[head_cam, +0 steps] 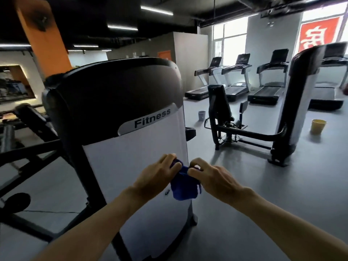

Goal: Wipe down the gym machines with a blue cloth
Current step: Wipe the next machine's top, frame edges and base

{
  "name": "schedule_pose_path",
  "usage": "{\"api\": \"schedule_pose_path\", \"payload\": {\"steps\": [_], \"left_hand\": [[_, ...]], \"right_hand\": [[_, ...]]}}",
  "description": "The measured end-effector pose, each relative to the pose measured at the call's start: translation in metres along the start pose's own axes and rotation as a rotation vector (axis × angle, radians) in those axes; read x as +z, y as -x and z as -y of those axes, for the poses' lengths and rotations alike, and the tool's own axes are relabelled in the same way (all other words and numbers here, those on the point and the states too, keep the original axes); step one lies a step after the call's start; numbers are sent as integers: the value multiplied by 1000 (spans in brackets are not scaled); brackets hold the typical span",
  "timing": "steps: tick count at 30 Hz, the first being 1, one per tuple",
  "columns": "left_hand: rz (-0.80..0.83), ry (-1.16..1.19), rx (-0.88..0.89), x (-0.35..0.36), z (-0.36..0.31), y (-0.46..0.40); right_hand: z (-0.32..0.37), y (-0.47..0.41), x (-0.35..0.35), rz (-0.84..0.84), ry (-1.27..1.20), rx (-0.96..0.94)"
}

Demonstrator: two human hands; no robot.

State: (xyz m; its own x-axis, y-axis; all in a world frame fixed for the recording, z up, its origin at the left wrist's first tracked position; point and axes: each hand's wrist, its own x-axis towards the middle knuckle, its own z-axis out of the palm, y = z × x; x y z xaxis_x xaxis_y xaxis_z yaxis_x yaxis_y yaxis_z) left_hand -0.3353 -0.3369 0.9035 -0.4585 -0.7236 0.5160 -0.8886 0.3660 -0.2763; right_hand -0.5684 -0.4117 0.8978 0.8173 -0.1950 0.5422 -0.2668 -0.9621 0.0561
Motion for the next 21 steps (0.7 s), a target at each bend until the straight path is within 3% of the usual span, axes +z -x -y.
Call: {"api": "schedule_pose_path", "payload": {"steps": [5,10,21], "left_hand": [[9,-136,162,18,-52,-87],[127,-92,40,21,-81,-147],[270,-364,-130,49,-51,-234]], "right_hand": [[-103,52,-24,-8,1,-65],[-177,72,-42,-38,-64,-35],[-260,51,-25,-138,16,83]]}}
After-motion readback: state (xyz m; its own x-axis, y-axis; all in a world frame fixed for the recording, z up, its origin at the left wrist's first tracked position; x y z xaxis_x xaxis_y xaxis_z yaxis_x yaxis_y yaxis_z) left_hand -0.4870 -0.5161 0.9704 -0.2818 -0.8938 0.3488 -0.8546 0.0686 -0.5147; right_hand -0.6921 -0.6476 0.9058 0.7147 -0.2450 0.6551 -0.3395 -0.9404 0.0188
